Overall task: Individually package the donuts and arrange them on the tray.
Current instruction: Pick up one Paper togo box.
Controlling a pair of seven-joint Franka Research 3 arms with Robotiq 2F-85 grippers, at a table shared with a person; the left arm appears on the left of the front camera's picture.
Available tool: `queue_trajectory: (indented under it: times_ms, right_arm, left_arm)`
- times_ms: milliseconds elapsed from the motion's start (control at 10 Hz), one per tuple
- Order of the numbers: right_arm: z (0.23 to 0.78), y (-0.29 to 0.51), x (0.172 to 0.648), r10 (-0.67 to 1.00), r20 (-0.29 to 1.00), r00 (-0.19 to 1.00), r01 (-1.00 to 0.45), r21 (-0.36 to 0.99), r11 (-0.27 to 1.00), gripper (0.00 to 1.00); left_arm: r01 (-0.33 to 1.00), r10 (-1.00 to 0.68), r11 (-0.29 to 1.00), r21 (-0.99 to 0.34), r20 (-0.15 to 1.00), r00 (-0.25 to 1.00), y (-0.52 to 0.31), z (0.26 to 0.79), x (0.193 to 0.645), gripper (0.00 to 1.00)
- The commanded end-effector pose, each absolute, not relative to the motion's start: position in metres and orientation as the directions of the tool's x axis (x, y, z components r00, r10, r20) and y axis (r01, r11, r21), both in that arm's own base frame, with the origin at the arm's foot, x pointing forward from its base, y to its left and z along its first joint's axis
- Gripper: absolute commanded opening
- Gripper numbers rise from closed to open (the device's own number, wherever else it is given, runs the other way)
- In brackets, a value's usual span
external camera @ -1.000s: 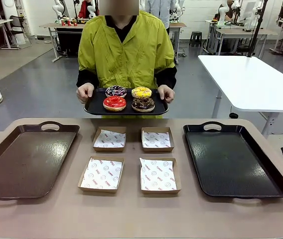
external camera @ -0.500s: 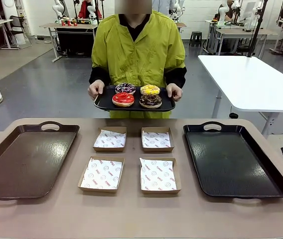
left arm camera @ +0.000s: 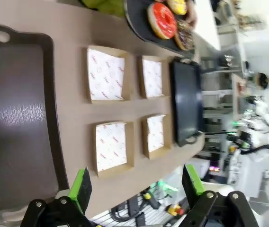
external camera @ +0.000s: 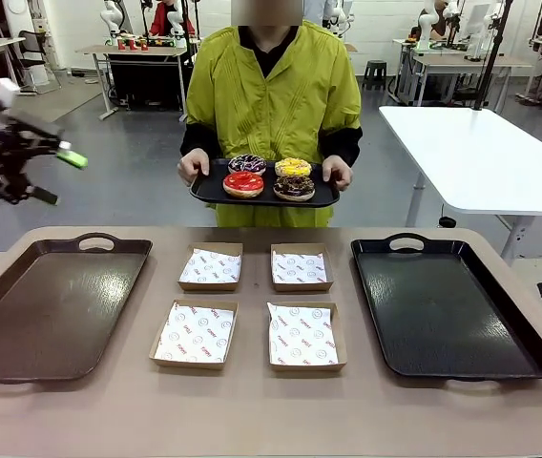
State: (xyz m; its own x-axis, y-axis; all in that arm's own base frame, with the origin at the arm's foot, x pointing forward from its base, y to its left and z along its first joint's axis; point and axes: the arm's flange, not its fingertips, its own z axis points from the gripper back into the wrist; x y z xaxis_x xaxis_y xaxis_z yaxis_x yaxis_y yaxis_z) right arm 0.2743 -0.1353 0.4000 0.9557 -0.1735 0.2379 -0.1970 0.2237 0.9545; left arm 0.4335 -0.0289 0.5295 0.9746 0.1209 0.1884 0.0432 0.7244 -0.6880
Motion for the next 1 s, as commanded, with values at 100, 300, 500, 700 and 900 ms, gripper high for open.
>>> queue_trajectory:
  times_ms: [100,300,500,700,900]
  right_arm:
    - [0.400,-0.136,0.274,-0.175,0.241,0.954,-0.203,0.956,0.213,1.00]
    - [0.400,-0.136,0.274,-0.175,0.241,0.954,-0.203,0.956,0.213,1.00]
    - [0.400,-0.136,0.274,-0.175,0.241,0.954,-0.203,0.956,0.213,1.00]
    - [0.400,-0.136,0.274,-0.175,0.241,0.954,-0.203,0.956,0.213,1.00]
    - [0.400,-0.136,0.274,-0.175,0.241,0.954,-0.203,0.956,0.213,1.00]
  left_arm:
    - [-0.023,0.084,0.898,-0.438,0.121,0.989,-0.090,0.510,0.485,1.00]
    - [-0.041,0.073,0.953,-0.301,0.095,0.993,-0.133,0.480,0.514,1.00]
    - [-0.027,0.048,0.976,-0.216,0.090,0.995,-0.163,0.449,0.538,1.00]
    - [-0.013,0.030,0.987,-0.161,0.104,0.994,-0.180,0.418,0.554,1.00]
    - [0.008,0.005,0.993,-0.115,0.113,0.994,-0.198,0.393,0.561,1.00]
